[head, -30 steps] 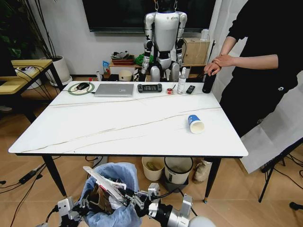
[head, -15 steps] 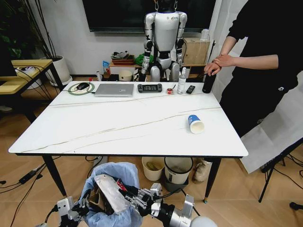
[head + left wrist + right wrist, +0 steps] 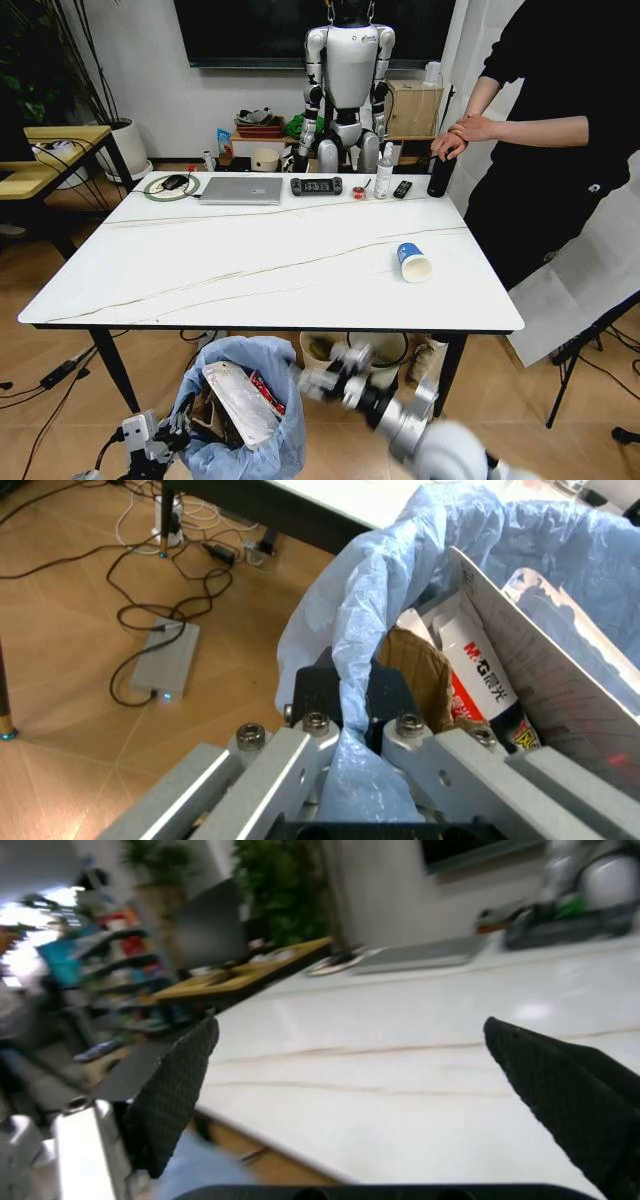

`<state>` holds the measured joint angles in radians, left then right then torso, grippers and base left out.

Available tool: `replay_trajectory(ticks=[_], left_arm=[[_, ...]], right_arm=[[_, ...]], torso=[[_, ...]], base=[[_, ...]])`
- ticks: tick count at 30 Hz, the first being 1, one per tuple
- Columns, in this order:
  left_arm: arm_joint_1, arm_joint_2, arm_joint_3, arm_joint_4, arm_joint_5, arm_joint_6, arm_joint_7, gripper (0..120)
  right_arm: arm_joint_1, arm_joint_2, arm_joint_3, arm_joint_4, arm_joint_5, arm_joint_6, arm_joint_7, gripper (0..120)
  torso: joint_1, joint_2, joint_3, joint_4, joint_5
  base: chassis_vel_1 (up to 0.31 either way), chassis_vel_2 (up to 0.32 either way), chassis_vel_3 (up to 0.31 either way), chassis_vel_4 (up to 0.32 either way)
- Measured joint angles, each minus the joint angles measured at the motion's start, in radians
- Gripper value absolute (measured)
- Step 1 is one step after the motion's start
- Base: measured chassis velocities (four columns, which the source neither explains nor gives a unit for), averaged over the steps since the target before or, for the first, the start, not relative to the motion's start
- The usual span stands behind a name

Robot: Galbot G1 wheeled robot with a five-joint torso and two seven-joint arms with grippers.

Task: Pick up the trash bin and place the trash from the table into it.

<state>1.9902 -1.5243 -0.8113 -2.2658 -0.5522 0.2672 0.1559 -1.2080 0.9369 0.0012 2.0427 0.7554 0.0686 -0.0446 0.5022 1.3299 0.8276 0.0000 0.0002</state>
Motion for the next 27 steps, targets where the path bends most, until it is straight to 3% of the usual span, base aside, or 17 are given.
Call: replay_trajectory(ticks=[8, 14, 27], left_arm=[[-0.01, 0.005, 0.008, 0.008, 0.008, -0.011, 0.015, 0], [-0.013, 0.006, 0.011, 0.015, 0.011, -0.015, 0.022, 0], [-0.013, 0.009, 0.003, 0.014, -0.001, -0.022, 0.029, 0]], right_arm=[[0.067, 0.045, 0.145, -0.16, -0.064, -0.082, 0.065, 100], [0.133, 0.068, 0.162, -0.284, -0.086, -0.153, 0.086, 100], [0.296, 0.115, 0.151, -0.535, -0.096, -0.169, 0.076, 100]], torso=[[0.0, 0.0, 0.0, 0.0, -0.0002], [0.0, 0.0, 0.0, 0.0001, -0.0002], [0.0, 0.0, 0.0, 0.0001, -0.0001]], base=[[0.0, 0.0, 0.0, 0.0], [0.0, 0.0, 0.0, 0.0], [0.0, 0.0, 0.0, 0.0]])
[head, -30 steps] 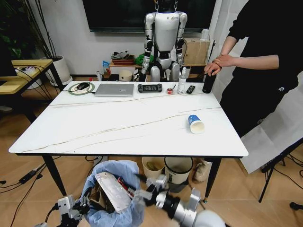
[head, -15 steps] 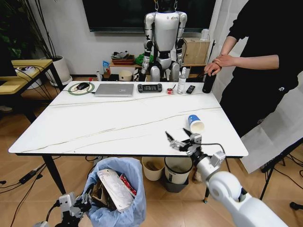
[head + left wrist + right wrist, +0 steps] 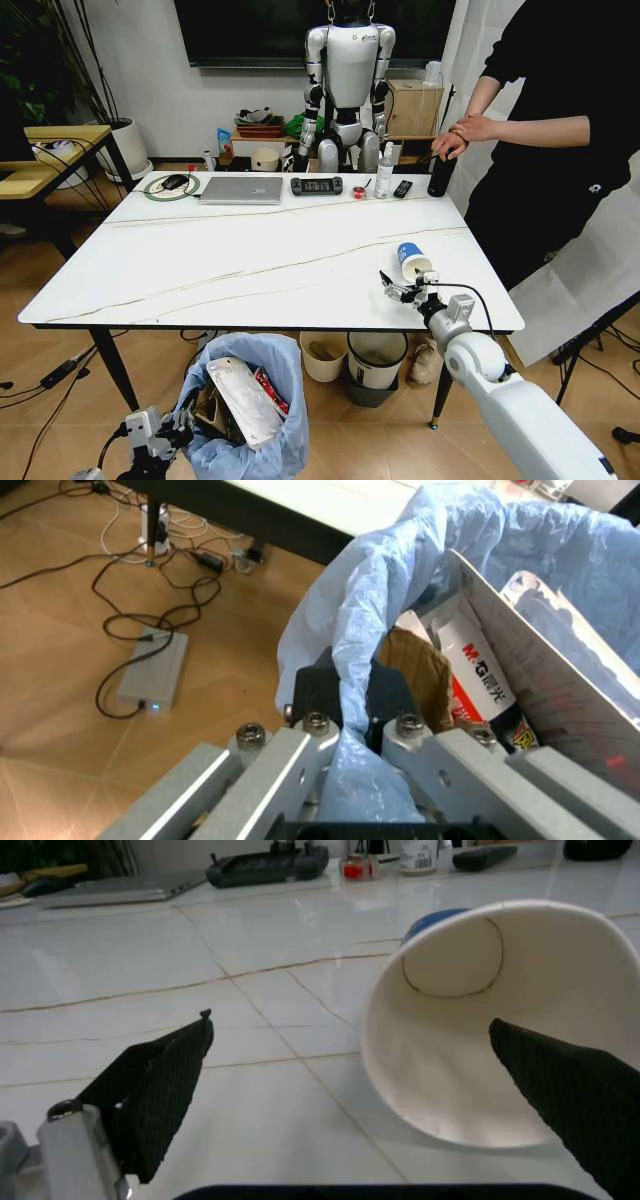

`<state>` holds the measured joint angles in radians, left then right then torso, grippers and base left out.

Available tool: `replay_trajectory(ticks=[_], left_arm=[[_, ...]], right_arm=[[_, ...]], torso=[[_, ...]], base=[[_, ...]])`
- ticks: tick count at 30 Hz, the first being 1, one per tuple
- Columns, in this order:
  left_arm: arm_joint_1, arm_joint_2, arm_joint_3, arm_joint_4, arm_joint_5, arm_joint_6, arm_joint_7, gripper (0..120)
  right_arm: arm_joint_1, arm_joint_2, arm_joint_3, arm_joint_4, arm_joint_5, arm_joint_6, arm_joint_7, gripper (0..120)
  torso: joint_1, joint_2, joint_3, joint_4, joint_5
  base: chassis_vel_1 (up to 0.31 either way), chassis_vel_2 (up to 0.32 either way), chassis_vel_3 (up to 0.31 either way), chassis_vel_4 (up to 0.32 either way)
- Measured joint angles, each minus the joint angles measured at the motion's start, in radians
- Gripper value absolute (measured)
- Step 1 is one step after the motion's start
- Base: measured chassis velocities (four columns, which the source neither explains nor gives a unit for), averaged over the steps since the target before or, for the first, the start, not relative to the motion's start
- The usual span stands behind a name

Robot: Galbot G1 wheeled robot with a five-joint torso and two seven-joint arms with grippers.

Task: Pick up the trash bin and place the trash from the table into it.

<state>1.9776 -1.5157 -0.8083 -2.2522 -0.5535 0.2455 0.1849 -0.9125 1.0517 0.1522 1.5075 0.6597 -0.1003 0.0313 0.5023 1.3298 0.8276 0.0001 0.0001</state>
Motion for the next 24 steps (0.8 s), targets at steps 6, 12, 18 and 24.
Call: replay_trajectory(ticks=[6, 12, 18, 24], left_arm=[[-0.001, 0.0, 0.0, -0.001, -0.001, 0.0, 0.0, 0], [-0.002, 0.0, -0.001, -0.001, -0.001, 0.0, 0.0, 0], [-0.004, 0.001, -0.001, 0.002, -0.001, 0.0, 0.0, 0], [-0.008, 0.003, -0.001, 0.008, -0.001, 0.0, 0.0, 0]], right_arm=[[0.058, 0.01, -0.01, -0.066, 0.01, 0.003, -0.016, 86], [0.066, 0.013, -0.012, -0.073, 0.021, 0.004, -0.019, 64], [0.064, 0.013, -0.012, -0.07, 0.024, 0.004, -0.019, 40], [0.061, 0.014, -0.011, -0.068, 0.029, 0.005, -0.02, 20]], torso=[[0.0, 0.0, 0.0, 0.0, -0.0001], [0.0, 0.0, 0.0, 0.0, -0.0001], [0.0, 0.0, 0.0, 0.0, -0.0001], [0.0, 0.0, 0.0, -0.0001, -0.0001]], base=[[0.0, 0.0, 0.0, 0.0], [0.0, 0.0, 0.0, 0.0], [0.0, 0.0, 0.0, 0.0], [0.0, 0.0, 0.0, 0.0]])
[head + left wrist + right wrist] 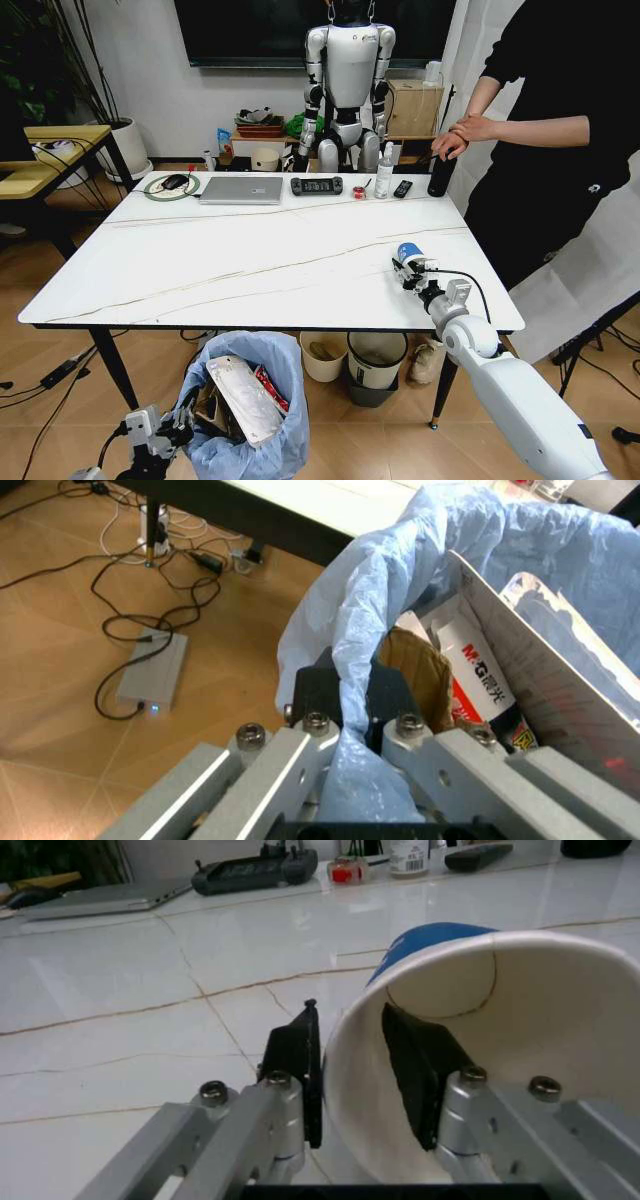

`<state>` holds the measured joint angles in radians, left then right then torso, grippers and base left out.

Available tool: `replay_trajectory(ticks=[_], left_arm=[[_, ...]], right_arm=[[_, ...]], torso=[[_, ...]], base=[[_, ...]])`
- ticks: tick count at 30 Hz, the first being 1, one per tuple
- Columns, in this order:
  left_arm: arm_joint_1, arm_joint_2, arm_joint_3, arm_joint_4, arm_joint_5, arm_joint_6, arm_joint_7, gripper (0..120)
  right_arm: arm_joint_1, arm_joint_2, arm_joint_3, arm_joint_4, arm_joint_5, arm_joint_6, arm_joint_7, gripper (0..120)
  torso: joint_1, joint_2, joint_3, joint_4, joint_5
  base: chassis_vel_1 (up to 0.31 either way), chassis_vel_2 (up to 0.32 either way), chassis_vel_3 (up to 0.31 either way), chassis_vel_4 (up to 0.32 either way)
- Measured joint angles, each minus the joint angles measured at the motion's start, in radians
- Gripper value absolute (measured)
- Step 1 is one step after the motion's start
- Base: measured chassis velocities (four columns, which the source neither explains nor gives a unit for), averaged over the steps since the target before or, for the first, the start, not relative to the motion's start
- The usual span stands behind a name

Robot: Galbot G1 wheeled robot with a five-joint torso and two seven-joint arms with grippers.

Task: Pick up the trash bin and place the trash from the table into it.

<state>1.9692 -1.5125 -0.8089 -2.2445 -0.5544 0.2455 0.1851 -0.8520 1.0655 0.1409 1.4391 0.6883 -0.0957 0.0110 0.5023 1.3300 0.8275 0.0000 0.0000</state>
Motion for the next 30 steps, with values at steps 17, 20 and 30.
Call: replay_trajectory(ticks=[17, 20, 30], left_arm=[[-0.003, 0.002, 0.001, 0.007, -0.002, 0.0, 0.0, 0], [-0.004, 0.002, 0.001, 0.009, -0.002, 0.0, 0.0, 0], [-0.001, 0.0, 0.0, 0.006, -0.002, 0.002, -0.003, 0]], right_arm=[[-0.042, -0.034, 0.01, 0.079, 0.029, 0.011, -0.015, 0], [-0.078, -0.062, 0.013, 0.17, 0.087, 0.016, -0.025, 0], [-0.193, -0.146, -0.109, 0.589, 0.237, 0.035, -0.044, 0]], torso=[[0.0, 0.0, 0.0, 0.0, 0.0001], [0.0, 0.0, 0.0, -0.0002, 0.0], [0.0, 0.0, 0.0, 0.0, -0.0001]], base=[[0.0, 0.0, 0.0, 0.0], [0.0, 0.0, 0.0, 0.0], [0.0, 0.0, 0.0, 0.0]])
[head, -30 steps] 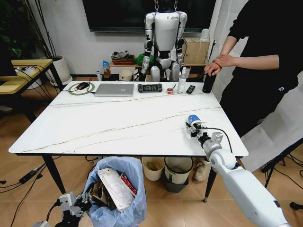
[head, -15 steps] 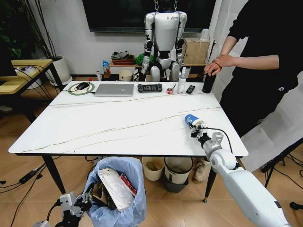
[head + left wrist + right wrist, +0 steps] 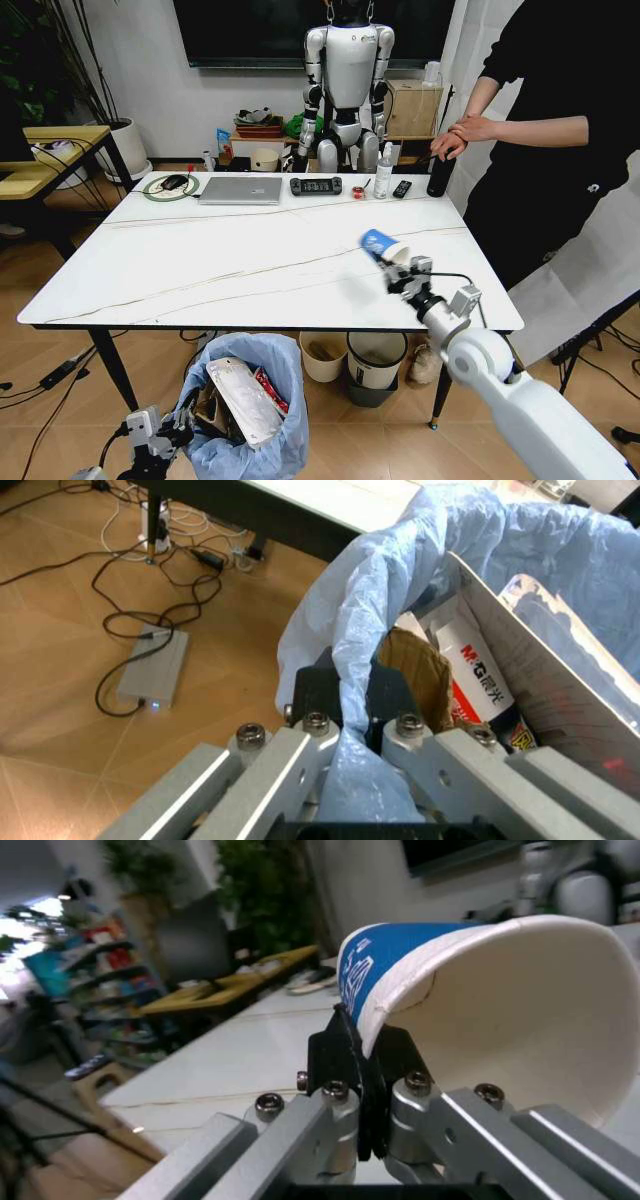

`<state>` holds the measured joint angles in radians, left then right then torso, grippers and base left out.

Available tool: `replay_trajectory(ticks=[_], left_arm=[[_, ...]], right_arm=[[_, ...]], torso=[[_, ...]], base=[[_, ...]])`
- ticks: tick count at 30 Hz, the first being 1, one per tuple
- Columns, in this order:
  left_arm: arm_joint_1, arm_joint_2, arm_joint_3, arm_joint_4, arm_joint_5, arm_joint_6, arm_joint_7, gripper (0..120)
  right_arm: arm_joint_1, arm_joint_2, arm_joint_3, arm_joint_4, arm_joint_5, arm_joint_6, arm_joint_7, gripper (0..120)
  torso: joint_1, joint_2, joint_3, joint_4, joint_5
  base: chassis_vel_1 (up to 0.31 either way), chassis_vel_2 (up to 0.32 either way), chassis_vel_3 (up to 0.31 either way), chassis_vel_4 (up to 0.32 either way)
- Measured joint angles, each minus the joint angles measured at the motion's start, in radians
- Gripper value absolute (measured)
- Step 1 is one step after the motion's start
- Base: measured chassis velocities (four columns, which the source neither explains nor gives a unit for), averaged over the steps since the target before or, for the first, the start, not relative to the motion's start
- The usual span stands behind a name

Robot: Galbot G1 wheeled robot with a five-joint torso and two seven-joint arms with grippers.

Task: Pick up the trash bin and place the trash from the table into it.

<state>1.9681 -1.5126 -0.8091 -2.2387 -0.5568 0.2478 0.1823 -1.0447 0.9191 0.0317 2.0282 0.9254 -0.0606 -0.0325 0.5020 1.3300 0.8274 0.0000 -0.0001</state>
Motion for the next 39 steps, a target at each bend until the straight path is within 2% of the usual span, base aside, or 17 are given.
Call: replay_trajectory(ticks=[4, 8, 17, 23, 30, 33, 38, 39], left_arm=[[0.003, -0.005, -0.002, -0.005, 0.002, 0.0, 0.0, 0], [0.005, -0.009, -0.006, -0.013, 0.004, 0.0, 0.0, 0], [0.0, -0.022, -0.002, -0.021, 0.011, 0.003, 0.0, 0], [-0.007, -0.028, 0.003, -0.024, 0.014, 0.007, -0.003, 0], [-0.008, -0.031, 0.005, -0.025, 0.015, 0.007, -0.004, 0], [-0.008, -0.032, 0.007, -0.026, 0.015, 0.007, -0.004, 0], [-0.009, -0.029, 0.006, -0.029, 0.013, 0.008, -0.005, 0], [-0.009, -0.029, 0.006, -0.029, 0.013, 0.008, -0.005, 0]], right_arm=[[0.003, -0.018, -0.112, 0.102, 0.017, 0.016, -0.014, 0], [0.021, -0.056, -0.238, 0.149, 0.037, 0.066, -0.102, 0], [0.025, -0.075, -0.368, 0.141, 0.058, 0.115, -0.214, 0], [0.032, -0.06, -0.442, 0.11, 0.028, 0.118, -0.213, 0], [0.033, -0.047, -0.468, 0.08, 0.009, 0.121, -0.201, 0], [0.034, -0.03, -0.487, 0.045, -0.021, 0.126, -0.179, 5], [0.04, -0.017, -0.493, 0.004, -0.051, 0.131, -0.164, 26], [0.04, -0.017, -0.493, 0.004, -0.051, 0.131, -0.164, 26]], torso=[[0.0, 0.0, 0.0, 0.0001, 0.0002], [0.0, 0.0, 0.0, 0.0001, -0.0001], [0.0, 0.0, 0.0, 0.0001, 0.0], [0.0, 0.0, 0.0, 0.0001, 0.0], [0.0, 0.0, 0.0, 0.0001, 0.0], [0.0, 0.0, 0.0, 0.0, 0.0001], [0.0, 0.0, 0.0, 0.0001, 0.0001], [0.0, 0.0, 0.0, 0.0001, 0.0001]], base=[[0.0, 0.0, 0.0, 0.0], [0.0, 0.0, 0.0, 0.0], [0.0, 0.0, 0.0, 0.0], [0.0, 0.0, 0.0, 0.0], [0.0, 0.0, 0.0, 0.0], [0.0, 0.0, 0.0, 0.0], [0.0, 0.0, 0.0, 0.0], [0.0, 0.0, 0.0, 0.0]])
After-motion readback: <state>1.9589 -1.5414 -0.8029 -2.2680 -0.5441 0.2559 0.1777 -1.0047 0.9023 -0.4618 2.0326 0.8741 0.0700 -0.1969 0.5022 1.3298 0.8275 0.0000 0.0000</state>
